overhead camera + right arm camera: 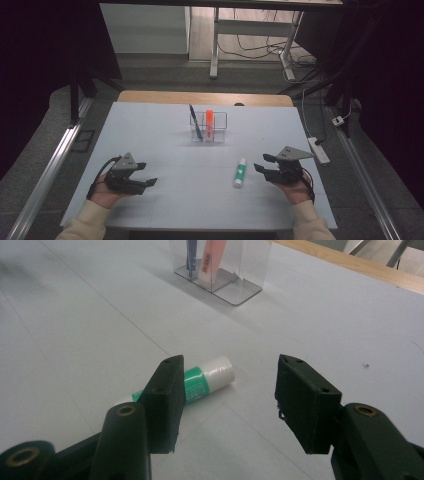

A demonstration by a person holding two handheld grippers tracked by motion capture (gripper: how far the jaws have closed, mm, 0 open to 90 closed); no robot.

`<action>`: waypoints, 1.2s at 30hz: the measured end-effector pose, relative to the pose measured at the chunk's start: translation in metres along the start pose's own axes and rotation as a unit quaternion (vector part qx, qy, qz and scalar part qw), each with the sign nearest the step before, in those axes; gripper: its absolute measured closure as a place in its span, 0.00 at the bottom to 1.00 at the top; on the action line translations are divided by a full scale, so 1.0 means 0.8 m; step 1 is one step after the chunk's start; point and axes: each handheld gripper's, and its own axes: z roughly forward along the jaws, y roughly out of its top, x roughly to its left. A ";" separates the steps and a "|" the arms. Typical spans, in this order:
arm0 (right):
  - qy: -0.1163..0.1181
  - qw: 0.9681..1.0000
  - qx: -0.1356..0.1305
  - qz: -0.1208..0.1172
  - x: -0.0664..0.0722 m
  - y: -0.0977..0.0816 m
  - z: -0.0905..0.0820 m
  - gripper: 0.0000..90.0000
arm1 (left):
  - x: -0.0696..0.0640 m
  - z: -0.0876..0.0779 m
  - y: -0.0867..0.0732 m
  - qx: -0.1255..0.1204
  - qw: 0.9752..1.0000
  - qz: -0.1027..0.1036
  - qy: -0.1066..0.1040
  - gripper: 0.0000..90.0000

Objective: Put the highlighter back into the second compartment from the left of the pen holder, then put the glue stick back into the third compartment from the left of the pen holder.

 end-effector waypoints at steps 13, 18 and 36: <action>-0.038 0.999 -0.002 0.023 0.003 -0.009 -0.008 0.46 | 0.002 0.004 0.003 -0.001 1.000 0.001 -0.003 0.30; -0.050 0.998 0.015 0.045 0.006 -0.009 -0.005 0.44 | 0.004 0.003 0.002 -0.003 1.000 -0.004 -0.004 0.30; -0.110 0.977 0.102 0.150 0.047 0.035 0.034 0.44 | 0.004 0.010 0.004 0.004 1.000 0.008 -0.002 0.30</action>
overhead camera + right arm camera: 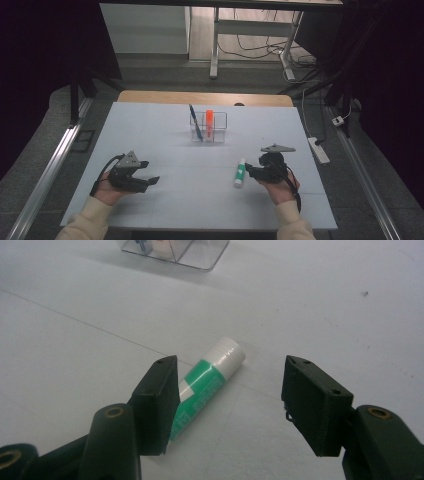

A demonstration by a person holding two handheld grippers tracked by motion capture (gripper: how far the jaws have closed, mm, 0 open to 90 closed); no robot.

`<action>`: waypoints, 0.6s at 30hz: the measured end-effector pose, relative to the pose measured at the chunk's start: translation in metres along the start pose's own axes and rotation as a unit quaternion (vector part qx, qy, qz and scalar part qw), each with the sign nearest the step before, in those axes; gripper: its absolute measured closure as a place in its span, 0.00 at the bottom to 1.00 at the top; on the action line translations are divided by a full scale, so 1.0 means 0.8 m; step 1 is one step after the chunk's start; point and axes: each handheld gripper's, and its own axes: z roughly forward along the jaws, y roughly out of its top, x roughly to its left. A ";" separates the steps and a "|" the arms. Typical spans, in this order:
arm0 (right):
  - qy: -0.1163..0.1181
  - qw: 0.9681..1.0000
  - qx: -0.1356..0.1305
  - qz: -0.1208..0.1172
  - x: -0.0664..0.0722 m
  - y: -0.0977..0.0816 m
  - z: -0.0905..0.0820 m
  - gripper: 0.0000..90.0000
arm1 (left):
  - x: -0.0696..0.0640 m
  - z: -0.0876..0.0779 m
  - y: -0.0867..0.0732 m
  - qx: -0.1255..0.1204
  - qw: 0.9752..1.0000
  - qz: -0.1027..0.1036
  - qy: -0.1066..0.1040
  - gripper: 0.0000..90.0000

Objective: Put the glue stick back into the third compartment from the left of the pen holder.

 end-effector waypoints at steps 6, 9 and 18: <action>-0.010 0.999 0.029 0.034 0.007 0.011 0.011 0.44 | -0.002 -0.002 0.001 -0.004 1.000 0.002 0.002 0.30; -0.015 0.998 0.050 0.044 0.010 0.017 0.025 0.44 | -0.003 -0.001 0.001 -0.002 1.000 0.006 0.004 0.30; -0.023 0.992 0.088 0.084 0.015 0.030 0.060 0.46 | -0.003 0.002 0.002 0.002 1.000 0.013 0.004 0.30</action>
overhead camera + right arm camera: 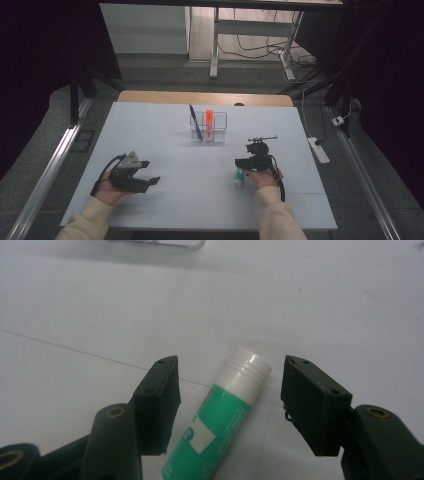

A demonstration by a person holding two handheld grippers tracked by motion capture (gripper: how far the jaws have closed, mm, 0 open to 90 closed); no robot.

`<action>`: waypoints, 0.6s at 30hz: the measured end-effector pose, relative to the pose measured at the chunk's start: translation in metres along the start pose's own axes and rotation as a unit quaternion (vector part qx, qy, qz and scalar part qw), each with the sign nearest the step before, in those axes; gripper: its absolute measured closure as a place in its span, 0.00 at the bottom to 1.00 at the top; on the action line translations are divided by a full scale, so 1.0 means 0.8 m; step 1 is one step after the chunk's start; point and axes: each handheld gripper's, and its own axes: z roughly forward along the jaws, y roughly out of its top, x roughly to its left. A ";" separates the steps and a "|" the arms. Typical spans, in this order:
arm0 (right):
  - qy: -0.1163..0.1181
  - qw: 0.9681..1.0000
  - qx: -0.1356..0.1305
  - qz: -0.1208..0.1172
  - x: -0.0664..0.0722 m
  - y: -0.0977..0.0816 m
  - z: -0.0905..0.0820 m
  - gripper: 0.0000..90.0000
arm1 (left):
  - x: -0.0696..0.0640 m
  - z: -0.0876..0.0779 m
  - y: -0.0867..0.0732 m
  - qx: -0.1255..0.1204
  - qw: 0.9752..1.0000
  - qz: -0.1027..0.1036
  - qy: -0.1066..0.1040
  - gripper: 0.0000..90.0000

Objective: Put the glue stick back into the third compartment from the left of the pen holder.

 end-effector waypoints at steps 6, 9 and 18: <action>-0.024 1.000 0.013 0.003 0.009 0.004 0.011 0.51 | -0.004 0.003 0.000 0.007 1.000 0.011 0.000 0.30; -0.040 0.999 0.020 0.005 0.013 0.004 0.016 0.53 | -0.005 0.004 0.000 0.010 1.000 0.015 0.001 0.30; -0.062 0.997 0.040 0.016 0.014 0.006 0.026 0.60 | -0.005 0.002 -0.001 0.007 1.000 0.017 0.001 0.30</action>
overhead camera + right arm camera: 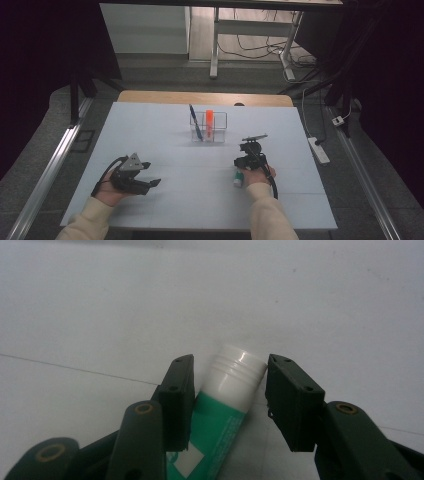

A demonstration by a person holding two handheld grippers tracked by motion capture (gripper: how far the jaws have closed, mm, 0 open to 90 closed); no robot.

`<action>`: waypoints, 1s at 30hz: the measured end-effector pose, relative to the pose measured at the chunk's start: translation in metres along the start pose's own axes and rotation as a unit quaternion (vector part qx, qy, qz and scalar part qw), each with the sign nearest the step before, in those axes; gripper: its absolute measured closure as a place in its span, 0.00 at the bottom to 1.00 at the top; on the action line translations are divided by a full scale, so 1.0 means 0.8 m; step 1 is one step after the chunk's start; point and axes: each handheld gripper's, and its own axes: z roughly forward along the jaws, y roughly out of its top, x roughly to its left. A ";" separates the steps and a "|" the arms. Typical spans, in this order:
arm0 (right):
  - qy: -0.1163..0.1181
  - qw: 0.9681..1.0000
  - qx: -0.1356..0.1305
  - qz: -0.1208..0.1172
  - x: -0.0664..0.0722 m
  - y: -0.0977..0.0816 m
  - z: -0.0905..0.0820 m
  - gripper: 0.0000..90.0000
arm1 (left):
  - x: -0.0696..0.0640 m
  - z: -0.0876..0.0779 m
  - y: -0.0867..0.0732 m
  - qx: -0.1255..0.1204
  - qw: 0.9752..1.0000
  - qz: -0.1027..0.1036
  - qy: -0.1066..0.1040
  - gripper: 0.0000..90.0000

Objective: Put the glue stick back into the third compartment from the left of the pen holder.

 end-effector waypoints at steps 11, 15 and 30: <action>-0.009 1.000 0.013 0.007 0.011 -0.002 0.006 0.72 | -0.002 0.000 0.000 -0.001 1.000 0.004 0.002 0.30; -0.005 1.000 0.006 0.010 0.007 -0.002 0.005 0.72 | -0.002 0.000 0.000 0.002 1.000 0.003 0.003 0.30; 0.061 0.995 -0.076 -0.002 -0.018 0.005 -0.041 0.72 | 0.000 -0.006 -0.004 -0.005 1.000 -0.006 0.018 0.30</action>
